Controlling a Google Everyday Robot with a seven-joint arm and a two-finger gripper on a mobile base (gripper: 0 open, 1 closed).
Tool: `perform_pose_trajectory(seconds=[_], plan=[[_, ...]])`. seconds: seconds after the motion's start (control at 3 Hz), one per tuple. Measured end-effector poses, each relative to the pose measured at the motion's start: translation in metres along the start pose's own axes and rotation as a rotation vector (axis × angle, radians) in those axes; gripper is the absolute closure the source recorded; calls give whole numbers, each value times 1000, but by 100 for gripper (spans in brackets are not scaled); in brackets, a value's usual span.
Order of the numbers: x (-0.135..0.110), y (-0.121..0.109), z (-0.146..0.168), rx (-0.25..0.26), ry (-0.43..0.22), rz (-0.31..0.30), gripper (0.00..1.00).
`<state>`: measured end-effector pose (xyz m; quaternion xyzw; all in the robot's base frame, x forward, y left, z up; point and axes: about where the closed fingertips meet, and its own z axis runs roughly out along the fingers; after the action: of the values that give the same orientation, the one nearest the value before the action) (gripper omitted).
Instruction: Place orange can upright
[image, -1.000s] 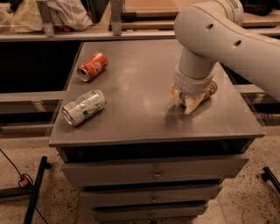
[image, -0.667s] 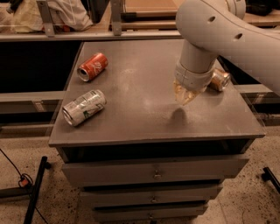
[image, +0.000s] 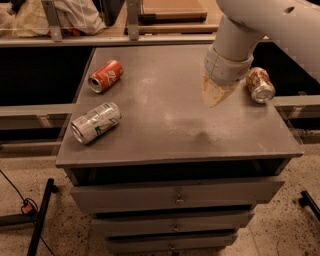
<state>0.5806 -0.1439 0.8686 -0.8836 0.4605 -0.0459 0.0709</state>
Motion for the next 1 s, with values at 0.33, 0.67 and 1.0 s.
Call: perform_pose_trajectory(seconds=[0.33, 0.67, 1.0], plan=[[-6, -13, -19, 18, -79, 164, 100], [-3, -33, -28, 53, -127, 356, 84], [8, -43, -27, 83, -145, 553, 60]])
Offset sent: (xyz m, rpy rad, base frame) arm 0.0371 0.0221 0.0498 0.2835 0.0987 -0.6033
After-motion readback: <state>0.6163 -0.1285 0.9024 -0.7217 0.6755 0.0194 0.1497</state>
